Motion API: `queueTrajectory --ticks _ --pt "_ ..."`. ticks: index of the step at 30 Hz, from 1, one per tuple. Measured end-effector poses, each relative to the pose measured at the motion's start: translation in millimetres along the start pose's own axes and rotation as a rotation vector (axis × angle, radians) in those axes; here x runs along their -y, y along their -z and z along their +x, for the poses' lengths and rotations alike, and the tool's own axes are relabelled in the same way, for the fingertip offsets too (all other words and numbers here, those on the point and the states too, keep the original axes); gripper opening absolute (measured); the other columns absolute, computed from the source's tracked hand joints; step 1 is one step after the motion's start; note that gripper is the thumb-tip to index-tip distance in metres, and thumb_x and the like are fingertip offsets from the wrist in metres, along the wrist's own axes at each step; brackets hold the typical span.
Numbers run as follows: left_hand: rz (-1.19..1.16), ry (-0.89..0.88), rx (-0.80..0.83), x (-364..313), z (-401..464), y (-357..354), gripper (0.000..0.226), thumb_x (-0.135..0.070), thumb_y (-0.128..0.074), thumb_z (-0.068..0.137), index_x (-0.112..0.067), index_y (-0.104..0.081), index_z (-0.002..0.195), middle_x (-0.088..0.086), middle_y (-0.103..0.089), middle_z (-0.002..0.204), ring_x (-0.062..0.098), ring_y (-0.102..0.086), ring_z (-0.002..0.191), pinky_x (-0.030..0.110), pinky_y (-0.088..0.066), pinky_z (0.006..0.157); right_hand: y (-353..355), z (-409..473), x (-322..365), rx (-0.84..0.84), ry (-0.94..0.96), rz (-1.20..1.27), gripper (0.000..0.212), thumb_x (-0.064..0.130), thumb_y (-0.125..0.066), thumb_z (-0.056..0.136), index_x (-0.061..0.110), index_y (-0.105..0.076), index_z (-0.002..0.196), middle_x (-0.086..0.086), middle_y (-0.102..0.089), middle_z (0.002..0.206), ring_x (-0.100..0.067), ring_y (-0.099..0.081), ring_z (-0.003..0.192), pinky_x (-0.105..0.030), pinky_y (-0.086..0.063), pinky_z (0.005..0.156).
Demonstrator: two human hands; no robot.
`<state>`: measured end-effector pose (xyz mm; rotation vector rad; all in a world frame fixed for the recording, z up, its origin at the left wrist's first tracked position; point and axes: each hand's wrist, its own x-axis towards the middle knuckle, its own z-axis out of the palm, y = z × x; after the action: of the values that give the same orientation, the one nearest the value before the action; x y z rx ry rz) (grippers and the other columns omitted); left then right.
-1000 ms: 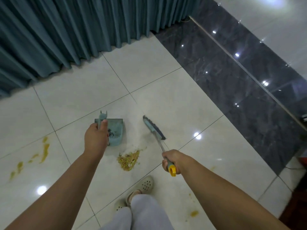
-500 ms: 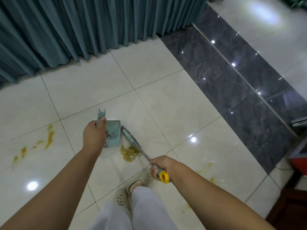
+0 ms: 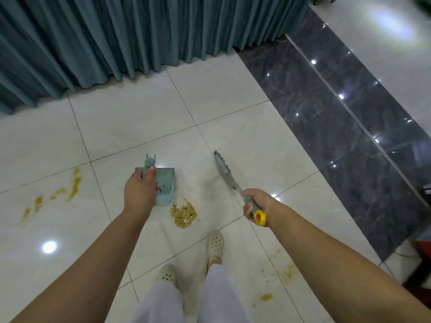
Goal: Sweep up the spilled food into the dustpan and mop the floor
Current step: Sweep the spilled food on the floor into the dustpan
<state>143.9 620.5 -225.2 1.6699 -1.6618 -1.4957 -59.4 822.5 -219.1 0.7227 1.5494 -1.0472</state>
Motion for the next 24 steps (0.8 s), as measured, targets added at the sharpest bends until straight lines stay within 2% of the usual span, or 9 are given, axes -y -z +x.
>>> queueTrajectory --ticks 6,9,14,17,21,24 --pt "0.042 0.02 -0.056 -18 19 -45 0.039 -0.045 -0.043 0.094 -0.01 -0.053 0.078 0.008 -0.058 0.071 0.024 -0.053 0.061 0.031 -0.043 0.057 27 40 80 -0.041 0.022 -0.026 0.012 0.004 -0.057 0.089 0.005 -0.046 0.086 -0.004 -0.038 0.045 -0.01 -0.033 0.02 -0.01 -0.034 0.029" --pt "0.042 0.036 -0.096 -27 28 -71 0.036 -0.044 -0.044 0.094 -0.016 -0.051 0.072 0.006 -0.058 0.069 0.024 -0.052 0.062 0.032 -0.044 0.059 37 61 124 -0.05 0.007 -0.037 0.014 0.006 -0.058 0.09 0.005 -0.046 0.083 -0.005 -0.038 0.037 -0.01 -0.032 0.019 -0.011 -0.035 0.028" --pt "0.092 0.055 -0.159 -46 41 -112 0.039 -0.044 -0.044 0.094 -0.014 -0.049 0.07 0.005 -0.056 0.066 0.023 -0.052 0.059 0.028 -0.041 0.053 35 89 179 -0.043 -0.012 -0.15 0.013 0.013 -0.061 0.091 0.006 -0.05 0.086 -0.005 -0.038 0.059 -0.01 -0.034 0.02 -0.012 -0.036 0.029" --pt "0.102 0.068 -0.195 -52 47 -128 0.04 -0.045 -0.043 0.095 -0.012 -0.051 0.075 0.004 -0.056 0.066 0.023 -0.053 0.059 0.028 -0.04 0.052 26 100 190 0.004 -0.051 -0.249 0.01 0.009 -0.055 0.094 0.004 -0.051 0.087 -0.007 -0.041 0.06 -0.011 -0.038 0.022 -0.012 -0.038 0.03" --pt "0.112 0.07 -0.226 -60 53 -143 0.039 -0.046 -0.043 0.094 -0.014 -0.049 0.074 0.003 -0.054 0.065 0.025 -0.054 0.061 0.029 -0.041 0.055 11 102 181 0.08 -0.103 -0.391 0.008 0.007 -0.049 0.097 0.004 -0.049 0.089 -0.005 -0.043 0.04 -0.009 -0.037 0.024 -0.011 -0.036 0.031" --pt "0.095 0.066 -0.233 -64 56 -150 0.039 -0.047 -0.044 0.094 -0.018 -0.047 0.068 0.004 -0.055 0.066 0.027 -0.055 0.062 0.035 -0.046 0.061 -1 98 166 0.134 -0.137 -0.45 0.009 0.007 -0.048 0.097 0.005 -0.047 0.088 -0.004 -0.042 0.041 -0.008 -0.036 0.024 -0.011 -0.035 0.032"
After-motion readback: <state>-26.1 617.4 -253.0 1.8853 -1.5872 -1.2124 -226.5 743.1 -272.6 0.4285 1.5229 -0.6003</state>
